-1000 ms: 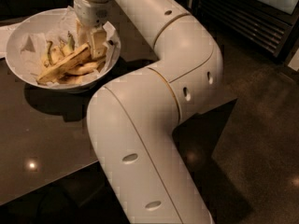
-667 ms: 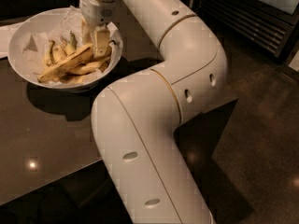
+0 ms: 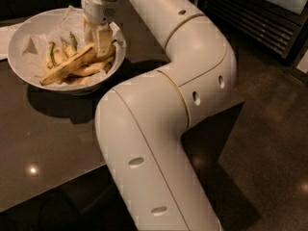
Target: Pick banana from white bowl
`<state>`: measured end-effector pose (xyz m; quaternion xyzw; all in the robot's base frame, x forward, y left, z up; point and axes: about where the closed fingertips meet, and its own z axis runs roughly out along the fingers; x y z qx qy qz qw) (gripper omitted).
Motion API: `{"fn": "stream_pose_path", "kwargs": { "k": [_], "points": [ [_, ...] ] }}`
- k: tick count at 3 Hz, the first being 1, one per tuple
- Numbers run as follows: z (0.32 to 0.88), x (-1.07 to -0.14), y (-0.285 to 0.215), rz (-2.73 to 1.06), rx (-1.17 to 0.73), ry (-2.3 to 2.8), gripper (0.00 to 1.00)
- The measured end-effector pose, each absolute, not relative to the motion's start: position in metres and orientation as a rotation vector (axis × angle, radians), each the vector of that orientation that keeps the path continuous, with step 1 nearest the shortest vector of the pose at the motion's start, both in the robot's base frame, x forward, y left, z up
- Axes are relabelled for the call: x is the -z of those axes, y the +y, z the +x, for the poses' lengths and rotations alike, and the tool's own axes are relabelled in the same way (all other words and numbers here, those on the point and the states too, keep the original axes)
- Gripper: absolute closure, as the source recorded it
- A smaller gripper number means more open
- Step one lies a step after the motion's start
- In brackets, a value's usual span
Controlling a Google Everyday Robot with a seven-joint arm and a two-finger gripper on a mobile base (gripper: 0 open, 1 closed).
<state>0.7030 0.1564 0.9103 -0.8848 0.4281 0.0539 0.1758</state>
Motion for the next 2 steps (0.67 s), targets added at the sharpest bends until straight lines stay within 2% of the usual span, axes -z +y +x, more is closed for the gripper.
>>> {"fn": "stream_pose_path", "kwargs": {
  "k": [2],
  "points": [
    [0.705, -0.936, 0.152, -2.426, -0.124, 1.164, 1.0]
  ]
}}
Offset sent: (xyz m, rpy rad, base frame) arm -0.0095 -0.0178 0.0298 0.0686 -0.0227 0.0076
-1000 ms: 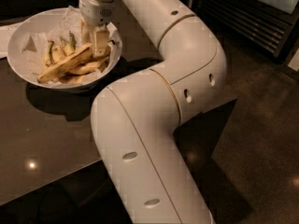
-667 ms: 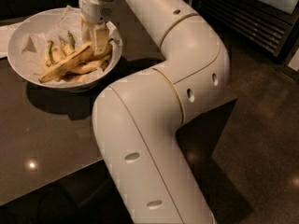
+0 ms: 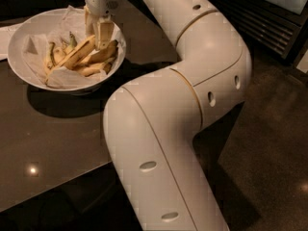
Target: Pick banana from white bowl
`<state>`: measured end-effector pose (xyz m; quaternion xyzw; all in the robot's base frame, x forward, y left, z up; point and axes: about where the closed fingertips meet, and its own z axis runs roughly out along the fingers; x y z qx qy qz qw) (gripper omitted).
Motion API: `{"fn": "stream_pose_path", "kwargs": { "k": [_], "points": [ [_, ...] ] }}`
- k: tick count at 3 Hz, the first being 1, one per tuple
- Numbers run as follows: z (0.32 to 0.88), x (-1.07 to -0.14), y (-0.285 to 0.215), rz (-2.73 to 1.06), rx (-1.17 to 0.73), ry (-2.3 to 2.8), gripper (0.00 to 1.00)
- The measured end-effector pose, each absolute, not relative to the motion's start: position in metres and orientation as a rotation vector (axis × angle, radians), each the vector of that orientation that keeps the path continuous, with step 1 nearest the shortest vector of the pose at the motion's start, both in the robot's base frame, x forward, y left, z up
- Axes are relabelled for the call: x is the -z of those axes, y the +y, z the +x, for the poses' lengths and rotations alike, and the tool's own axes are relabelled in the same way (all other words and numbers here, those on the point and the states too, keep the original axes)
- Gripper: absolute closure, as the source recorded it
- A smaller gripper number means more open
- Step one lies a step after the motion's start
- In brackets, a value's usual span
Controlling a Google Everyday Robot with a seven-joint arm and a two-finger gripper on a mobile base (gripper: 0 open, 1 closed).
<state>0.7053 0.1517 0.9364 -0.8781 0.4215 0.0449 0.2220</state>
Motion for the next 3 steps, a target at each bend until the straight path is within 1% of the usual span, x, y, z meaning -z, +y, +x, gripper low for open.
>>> {"fn": "stream_pose_path", "kwargs": {
  "k": [1, 3],
  "points": [
    [0.707, -0.935, 0.154, -2.422, -0.119, 1.162, 1.0],
    [0.708, -0.993, 0.151, -2.32, 0.012, 1.174, 1.0]
  ]
}}
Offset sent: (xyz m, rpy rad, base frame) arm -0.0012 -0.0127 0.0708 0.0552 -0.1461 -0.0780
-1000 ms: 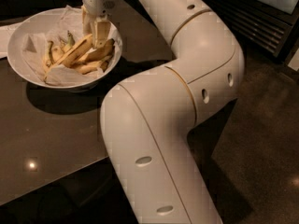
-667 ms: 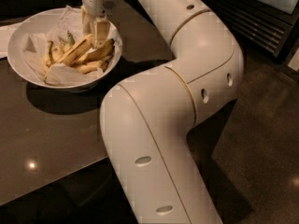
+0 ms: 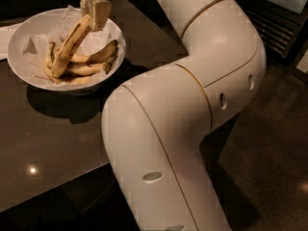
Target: Pick banana from white bowl
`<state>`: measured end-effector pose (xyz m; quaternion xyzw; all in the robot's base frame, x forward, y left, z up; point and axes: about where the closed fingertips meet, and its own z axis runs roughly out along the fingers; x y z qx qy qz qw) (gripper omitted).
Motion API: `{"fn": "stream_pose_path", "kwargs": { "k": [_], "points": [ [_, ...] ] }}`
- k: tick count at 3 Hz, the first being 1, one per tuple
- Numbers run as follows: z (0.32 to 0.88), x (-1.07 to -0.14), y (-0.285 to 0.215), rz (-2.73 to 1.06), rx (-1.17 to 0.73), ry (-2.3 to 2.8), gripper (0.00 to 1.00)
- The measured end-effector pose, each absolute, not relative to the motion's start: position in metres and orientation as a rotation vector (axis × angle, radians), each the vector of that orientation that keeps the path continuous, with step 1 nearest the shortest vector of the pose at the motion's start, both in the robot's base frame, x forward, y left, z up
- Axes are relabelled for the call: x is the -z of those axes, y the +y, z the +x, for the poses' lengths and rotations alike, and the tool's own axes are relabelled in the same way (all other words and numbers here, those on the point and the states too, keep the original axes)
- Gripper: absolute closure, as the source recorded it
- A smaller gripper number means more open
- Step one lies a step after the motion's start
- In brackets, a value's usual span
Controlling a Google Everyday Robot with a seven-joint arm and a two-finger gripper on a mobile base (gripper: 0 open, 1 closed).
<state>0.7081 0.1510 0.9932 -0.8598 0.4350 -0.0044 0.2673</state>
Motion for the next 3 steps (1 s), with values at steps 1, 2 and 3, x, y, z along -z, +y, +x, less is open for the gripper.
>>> {"fn": "stream_pose_path", "kwargs": {
  "k": [1, 2, 3],
  "points": [
    [0.706, -1.018, 0.1487, -2.272, 0.053, 1.171, 1.0],
    [0.7058, -1.0187, 0.1487, -2.27, 0.054, 1.171, 1.0],
    [0.7087, -1.0248, 0.15, -2.258, 0.083, 1.175, 1.0]
  ]
}}
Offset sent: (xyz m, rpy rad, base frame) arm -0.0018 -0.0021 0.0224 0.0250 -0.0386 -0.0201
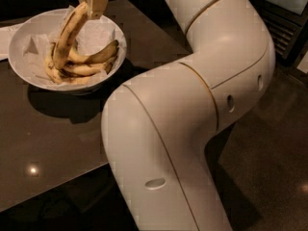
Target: Pick banana from white bowl
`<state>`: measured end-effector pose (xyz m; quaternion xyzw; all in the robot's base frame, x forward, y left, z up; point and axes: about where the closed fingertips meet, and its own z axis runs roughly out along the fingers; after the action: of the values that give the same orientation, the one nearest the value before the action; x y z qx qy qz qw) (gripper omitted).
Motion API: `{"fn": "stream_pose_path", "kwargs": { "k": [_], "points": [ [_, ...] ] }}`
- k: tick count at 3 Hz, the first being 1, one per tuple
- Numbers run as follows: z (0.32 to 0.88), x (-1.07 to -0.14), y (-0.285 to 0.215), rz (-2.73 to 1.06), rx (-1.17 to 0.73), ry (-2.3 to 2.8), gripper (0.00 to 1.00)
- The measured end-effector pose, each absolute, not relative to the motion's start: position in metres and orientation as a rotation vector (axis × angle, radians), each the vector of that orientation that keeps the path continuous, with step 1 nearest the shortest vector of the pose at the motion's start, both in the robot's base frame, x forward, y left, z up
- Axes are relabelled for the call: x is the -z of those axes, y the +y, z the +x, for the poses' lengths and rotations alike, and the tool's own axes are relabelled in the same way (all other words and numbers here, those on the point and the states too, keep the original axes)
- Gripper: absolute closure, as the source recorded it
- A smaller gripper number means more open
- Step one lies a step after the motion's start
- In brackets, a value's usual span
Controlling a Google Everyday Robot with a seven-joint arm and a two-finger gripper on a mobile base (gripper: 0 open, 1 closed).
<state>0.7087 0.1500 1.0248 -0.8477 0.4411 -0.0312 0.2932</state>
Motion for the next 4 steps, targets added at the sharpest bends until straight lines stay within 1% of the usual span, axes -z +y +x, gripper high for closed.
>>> {"fn": "stream_pose_path", "kwargs": {
  "k": [1, 3, 4],
  "points": [
    [0.704, -1.058, 0.149, -2.207, 0.167, 1.2, 1.0],
    [0.704, -1.072, 0.144, -2.168, 0.197, 1.203, 1.0],
    [0.698, -1.094, 0.129, -2.094, 0.234, 1.238, 1.0]
  ]
}}
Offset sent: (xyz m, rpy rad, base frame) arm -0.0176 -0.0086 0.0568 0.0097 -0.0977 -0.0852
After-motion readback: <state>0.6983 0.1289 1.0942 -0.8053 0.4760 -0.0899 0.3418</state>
